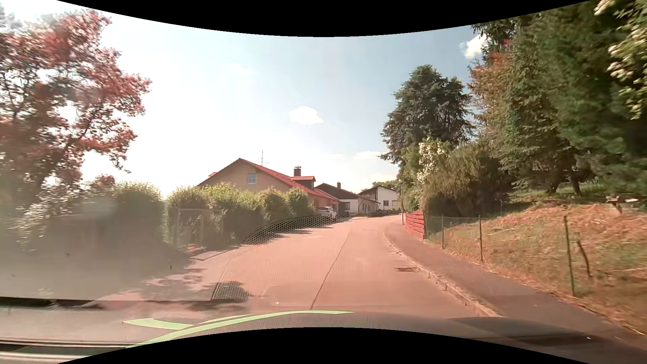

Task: Follow the waypoints while adhering to traffic rules and regulations

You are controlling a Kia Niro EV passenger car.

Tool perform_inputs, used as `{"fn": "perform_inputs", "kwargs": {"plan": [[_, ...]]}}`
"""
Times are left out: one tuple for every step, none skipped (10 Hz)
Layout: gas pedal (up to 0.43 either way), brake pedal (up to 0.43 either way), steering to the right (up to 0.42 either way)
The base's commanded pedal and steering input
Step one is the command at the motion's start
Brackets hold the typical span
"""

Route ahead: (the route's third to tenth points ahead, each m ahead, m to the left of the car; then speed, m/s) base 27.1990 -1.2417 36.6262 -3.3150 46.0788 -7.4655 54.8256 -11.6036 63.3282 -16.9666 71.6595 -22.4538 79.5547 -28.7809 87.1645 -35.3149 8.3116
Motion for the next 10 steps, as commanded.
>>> {"fn": "perform_inputs", "kwargs": {"plan": [[0.110, 0.000, 0.039], [0.110, 0.000, 0.039], [0.098, 0.000, 0.039], [0.087, 0.000, 0.039], [0.079, 0.000, 0.039], [0.059, 0.000, 0.039], [0.047, 0.000, 0.039], [0.047, 0.000, 0.039], [0.047, 0.000, 0.039], [0.047, 0.000, 0.037]]}}
